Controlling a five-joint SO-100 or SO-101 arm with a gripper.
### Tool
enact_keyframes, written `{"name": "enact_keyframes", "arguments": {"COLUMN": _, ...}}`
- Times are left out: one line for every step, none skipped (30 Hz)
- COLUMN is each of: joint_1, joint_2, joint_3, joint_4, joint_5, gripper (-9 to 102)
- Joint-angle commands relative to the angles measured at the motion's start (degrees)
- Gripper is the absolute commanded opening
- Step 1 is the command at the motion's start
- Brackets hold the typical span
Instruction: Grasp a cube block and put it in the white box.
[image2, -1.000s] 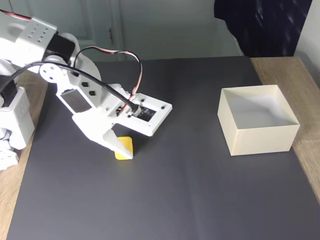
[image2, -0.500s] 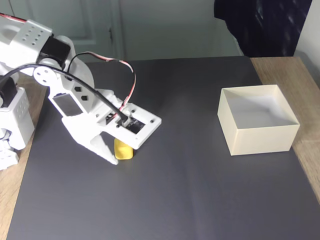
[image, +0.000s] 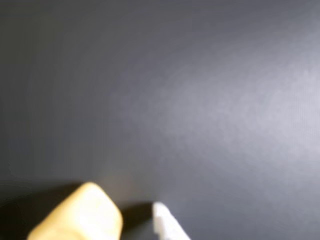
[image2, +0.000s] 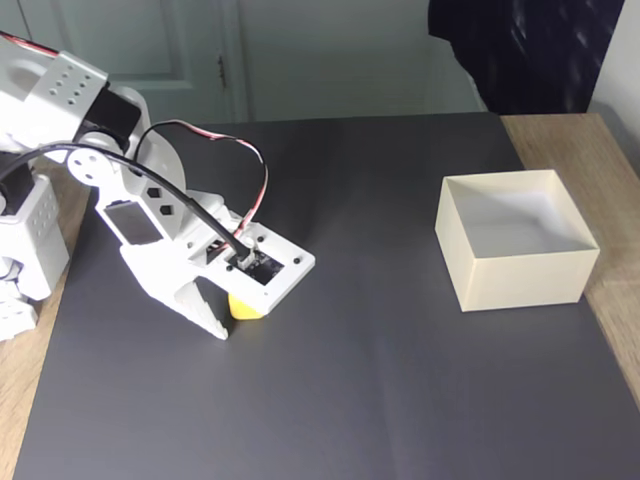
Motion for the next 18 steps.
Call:
{"name": "enact_keyframes", "arguments": {"joint_1": -1.6, "joint_2": -0.9, "joint_3": -1.6, "joint_4": -1.3, "joint_5": -0.2, "gripper": 39}}
{"name": "enact_keyframes", "arguments": {"joint_1": -2.1, "joint_2": -1.2, "joint_3": -1.6, "joint_4": -1.8, "joint_5": -0.4, "gripper": 39}}
{"name": "enact_keyframes", "arguments": {"joint_1": -2.5, "joint_2": -1.6, "joint_3": -1.7, "joint_4": -2.0, "joint_5": -0.5, "gripper": 38}}
{"name": "enact_keyframes", "arguments": {"joint_1": -3.0, "joint_2": -2.2, "joint_3": -2.0, "joint_4": -2.1, "joint_5": -0.5, "gripper": 38}}
{"name": "enact_keyframes", "arguments": {"joint_1": -3.4, "joint_2": -2.7, "joint_3": -2.3, "joint_4": -2.1, "joint_5": -0.4, "gripper": 37}}
{"name": "enact_keyframes", "arguments": {"joint_1": -3.9, "joint_2": -3.1, "joint_3": -2.5, "joint_4": -2.5, "joint_5": -0.2, "gripper": 37}}
{"name": "enact_keyframes", "arguments": {"joint_1": -4.4, "joint_2": -3.6, "joint_3": -2.9, "joint_4": -2.8, "joint_5": -0.2, "gripper": 37}}
{"name": "enact_keyframes", "arguments": {"joint_1": -4.7, "joint_2": -4.4, "joint_3": -3.4, "joint_4": -2.8, "joint_5": -0.3, "gripper": 37}}
{"name": "enact_keyframes", "arguments": {"joint_1": -5.0, "joint_2": -4.8, "joint_3": -3.8, "joint_4": -2.8, "joint_5": -0.5, "gripper": 37}}
{"name": "enact_keyframes", "arguments": {"joint_1": -5.4, "joint_2": -5.1, "joint_3": -4.0, "joint_4": -2.8, "joint_5": -0.7, "gripper": 36}}
{"name": "enact_keyframes", "arguments": {"joint_1": -5.6, "joint_2": -5.1, "joint_3": -4.0, "joint_4": -2.8, "joint_5": -0.7, "gripper": 36}}
{"name": "enact_keyframes", "arguments": {"joint_1": -6.0, "joint_2": -5.1, "joint_3": -4.0, "joint_4": -2.8, "joint_5": -0.7, "gripper": 37}}
{"name": "enact_keyframes", "arguments": {"joint_1": -6.2, "joint_2": -5.2, "joint_3": -4.0, "joint_4": -2.7, "joint_5": -1.0, "gripper": 37}}
{"name": "enact_keyframes", "arguments": {"joint_1": -6.3, "joint_2": -5.2, "joint_3": -4.0, "joint_4": -2.6, "joint_5": -1.2, "gripper": 37}}
{"name": "enact_keyframes", "arguments": {"joint_1": -6.5, "joint_2": -5.2, "joint_3": -4.0, "joint_4": -2.5, "joint_5": -1.2, "gripper": 38}}
{"name": "enact_keyframes", "arguments": {"joint_1": -6.7, "joint_2": -5.0, "joint_3": -4.0, "joint_4": -2.4, "joint_5": -1.1, "gripper": 39}}
{"name": "enact_keyframes", "arguments": {"joint_1": -6.8, "joint_2": -4.8, "joint_3": -3.9, "joint_4": -2.4, "joint_5": -1.2, "gripper": 39}}
{"name": "enact_keyframes", "arguments": {"joint_1": -6.9, "joint_2": -4.7, "joint_3": -3.8, "joint_4": -2.4, "joint_5": -1.1, "gripper": 40}}
